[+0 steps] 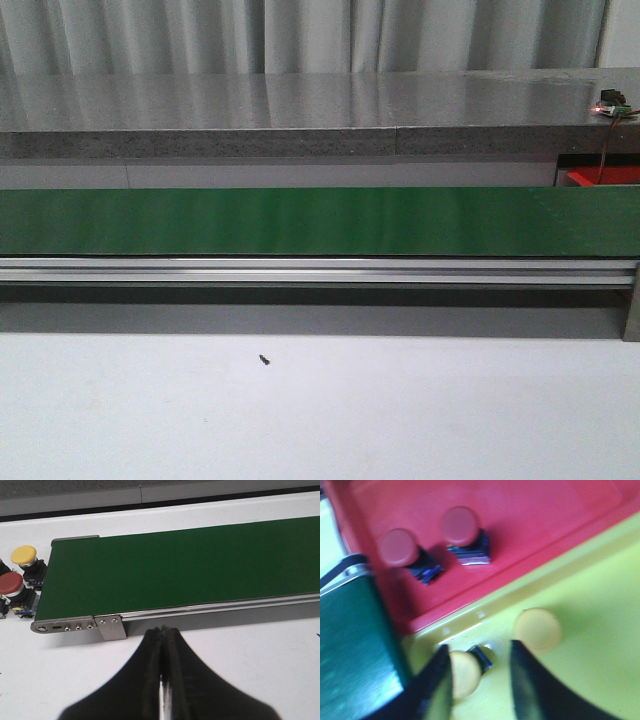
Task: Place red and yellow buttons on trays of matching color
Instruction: 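Carry the yellow button to the yellow tray and release it, then raise the right gripper away from the trays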
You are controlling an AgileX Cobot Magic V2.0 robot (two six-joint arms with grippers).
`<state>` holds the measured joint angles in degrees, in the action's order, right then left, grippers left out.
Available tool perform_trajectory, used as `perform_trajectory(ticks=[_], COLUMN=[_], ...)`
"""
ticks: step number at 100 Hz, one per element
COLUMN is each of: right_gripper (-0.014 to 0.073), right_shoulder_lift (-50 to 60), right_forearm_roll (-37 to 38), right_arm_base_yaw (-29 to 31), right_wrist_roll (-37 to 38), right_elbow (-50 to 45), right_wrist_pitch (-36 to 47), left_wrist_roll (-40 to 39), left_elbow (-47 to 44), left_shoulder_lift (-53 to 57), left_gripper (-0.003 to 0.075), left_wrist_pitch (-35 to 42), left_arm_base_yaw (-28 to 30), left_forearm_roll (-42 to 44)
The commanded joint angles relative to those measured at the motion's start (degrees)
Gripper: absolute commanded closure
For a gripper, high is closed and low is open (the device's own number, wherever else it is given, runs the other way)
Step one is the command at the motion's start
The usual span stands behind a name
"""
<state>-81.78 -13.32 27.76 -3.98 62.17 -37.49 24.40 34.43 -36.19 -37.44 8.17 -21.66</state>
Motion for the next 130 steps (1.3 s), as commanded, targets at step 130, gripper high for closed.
perform_trajectory(ticks=[130], right_gripper=[0.0717], right_shoulder_lift=[45.5], right_forearm_roll=[5.0], right_arm_base_yaw=[-24.7], right_wrist_roll=[-0.4], right_elbow=[-24.5], right_wrist_pitch=[10.3], left_wrist_roll=[0.0], left_elbow=[1.5], left_shoulder_lift=[0.1], left_gripper=[0.074], left_wrist_pitch=[4.3], left_arm_base_yaw=[-0.4], left_forearm_roll=[-3.8])
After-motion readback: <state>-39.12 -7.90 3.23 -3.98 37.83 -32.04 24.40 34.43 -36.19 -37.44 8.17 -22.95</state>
